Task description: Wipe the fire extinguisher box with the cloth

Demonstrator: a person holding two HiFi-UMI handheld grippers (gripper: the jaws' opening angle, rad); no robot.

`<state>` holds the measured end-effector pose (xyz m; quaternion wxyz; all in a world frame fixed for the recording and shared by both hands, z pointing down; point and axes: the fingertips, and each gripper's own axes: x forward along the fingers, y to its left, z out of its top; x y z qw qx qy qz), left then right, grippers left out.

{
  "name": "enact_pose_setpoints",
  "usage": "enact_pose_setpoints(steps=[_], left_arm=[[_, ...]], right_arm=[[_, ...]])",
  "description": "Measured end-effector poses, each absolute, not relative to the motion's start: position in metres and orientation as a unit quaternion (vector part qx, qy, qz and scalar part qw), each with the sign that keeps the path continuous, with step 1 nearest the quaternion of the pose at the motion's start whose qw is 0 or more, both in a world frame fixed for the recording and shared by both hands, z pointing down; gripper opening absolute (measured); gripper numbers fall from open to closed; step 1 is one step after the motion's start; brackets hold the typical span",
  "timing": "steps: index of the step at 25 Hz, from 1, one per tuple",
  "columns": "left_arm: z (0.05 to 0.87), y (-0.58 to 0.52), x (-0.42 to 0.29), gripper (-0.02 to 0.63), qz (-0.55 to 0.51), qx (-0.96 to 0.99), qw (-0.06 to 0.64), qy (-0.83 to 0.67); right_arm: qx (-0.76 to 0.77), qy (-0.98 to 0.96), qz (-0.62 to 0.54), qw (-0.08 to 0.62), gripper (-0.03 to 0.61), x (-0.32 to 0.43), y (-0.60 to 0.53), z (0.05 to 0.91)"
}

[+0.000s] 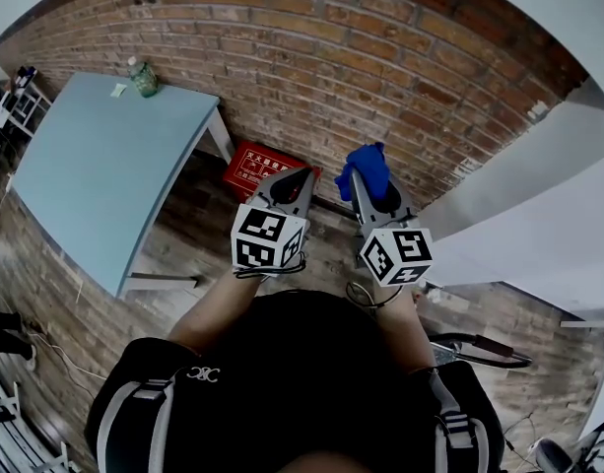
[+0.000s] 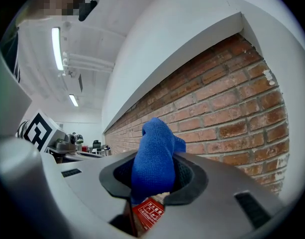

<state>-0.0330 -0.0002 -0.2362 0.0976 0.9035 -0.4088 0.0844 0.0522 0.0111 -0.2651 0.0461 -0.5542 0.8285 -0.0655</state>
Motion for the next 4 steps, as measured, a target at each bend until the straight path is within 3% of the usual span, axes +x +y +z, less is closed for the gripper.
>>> enact_pose_setpoints(steps=[4], left_arm=[[-0.2372, -0.0043, -0.0309, 0.008, 0.085, 0.903, 0.097, -0.410]], right_arm=[[-0.550, 0.831, -0.063, 0.047, 0.126, 0.0512, 0.0072, -0.2670]])
